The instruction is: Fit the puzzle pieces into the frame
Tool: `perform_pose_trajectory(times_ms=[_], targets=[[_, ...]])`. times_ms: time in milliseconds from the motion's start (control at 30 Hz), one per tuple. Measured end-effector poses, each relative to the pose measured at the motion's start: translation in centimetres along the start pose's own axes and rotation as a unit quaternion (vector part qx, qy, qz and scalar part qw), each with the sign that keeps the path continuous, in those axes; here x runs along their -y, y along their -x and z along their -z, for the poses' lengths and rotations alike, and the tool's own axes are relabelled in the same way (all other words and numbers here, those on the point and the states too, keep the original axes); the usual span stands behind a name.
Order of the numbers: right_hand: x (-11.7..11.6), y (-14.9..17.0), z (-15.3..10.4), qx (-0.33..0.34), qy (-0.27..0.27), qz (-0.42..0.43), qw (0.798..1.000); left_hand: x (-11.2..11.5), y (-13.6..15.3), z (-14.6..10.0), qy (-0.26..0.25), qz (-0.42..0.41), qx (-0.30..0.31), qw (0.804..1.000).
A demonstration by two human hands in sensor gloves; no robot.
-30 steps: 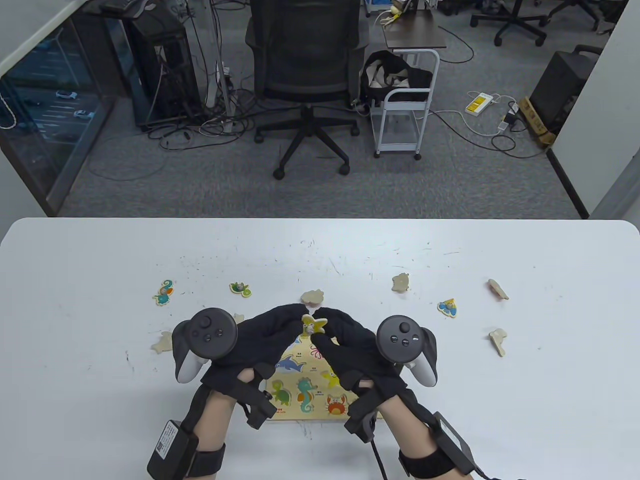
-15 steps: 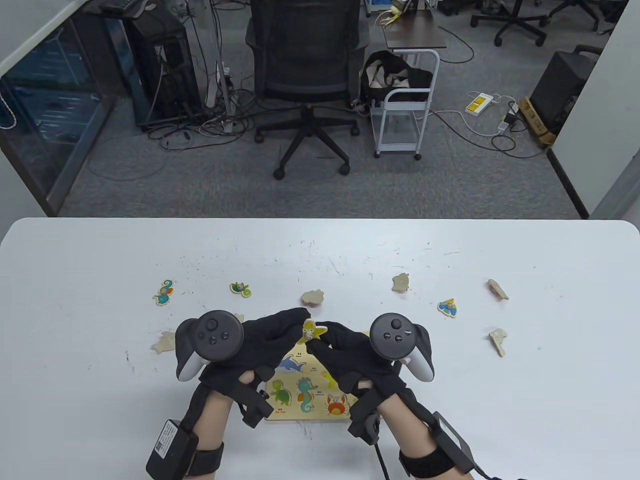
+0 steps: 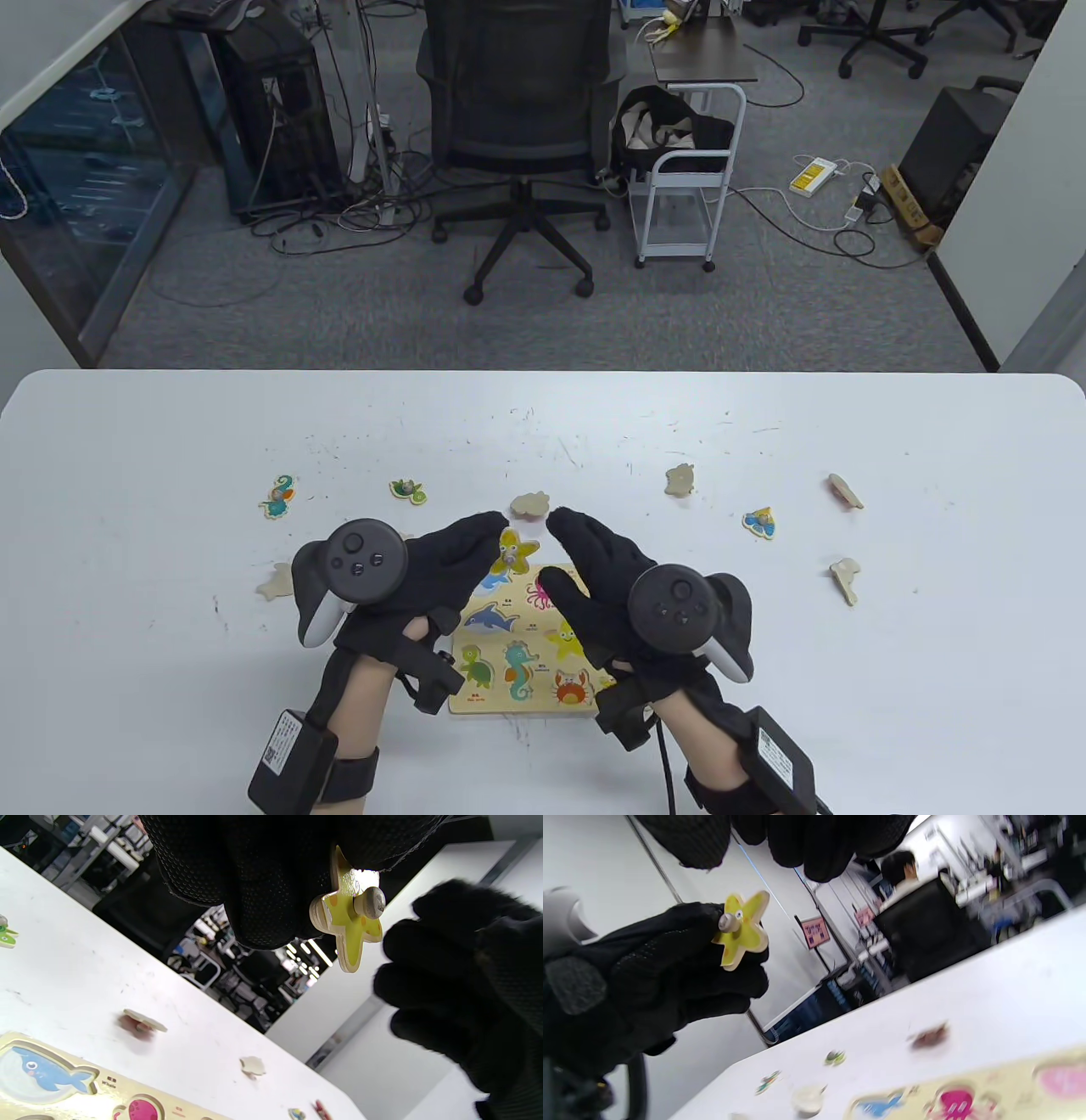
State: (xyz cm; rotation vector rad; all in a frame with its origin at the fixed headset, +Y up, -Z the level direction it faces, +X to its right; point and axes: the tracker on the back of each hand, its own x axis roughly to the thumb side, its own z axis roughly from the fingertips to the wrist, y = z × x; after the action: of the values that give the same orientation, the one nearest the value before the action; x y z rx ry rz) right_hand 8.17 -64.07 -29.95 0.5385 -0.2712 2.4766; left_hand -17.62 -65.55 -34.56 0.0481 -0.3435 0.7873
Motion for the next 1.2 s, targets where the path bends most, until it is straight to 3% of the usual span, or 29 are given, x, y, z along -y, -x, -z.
perform_pose_trajectory(times_ms=[200, 433, 667, 833, 1200], targets=[[-1.4, -2.8, -0.9, 0.027, 0.037, -0.156, 0.987, 0.9, 0.4, 0.5, 0.029, 0.006, -0.010, 1.000], [-3.6, -3.5, -0.9, 0.029, 0.066, -0.277, 0.958, 1.6, 0.6, 0.8, 0.070, -0.033, -0.012, 0.997], [-4.2, -3.3, -0.8, 0.021, 0.076, -0.289, 0.954, 2.0, 1.3, 1.2, 0.110, -0.079, -0.015, 0.991], [-3.8, -3.1, -0.7, 0.020, 0.076, -0.260, 0.962, 2.4, 2.0, 1.5, 0.150, -0.135, -0.005, 0.979], [-3.6, -2.5, -0.5, 0.021, 0.062, -0.227, 0.972, 2.2, 2.2, 1.5, 0.155, -0.147, 0.002, 0.977]])
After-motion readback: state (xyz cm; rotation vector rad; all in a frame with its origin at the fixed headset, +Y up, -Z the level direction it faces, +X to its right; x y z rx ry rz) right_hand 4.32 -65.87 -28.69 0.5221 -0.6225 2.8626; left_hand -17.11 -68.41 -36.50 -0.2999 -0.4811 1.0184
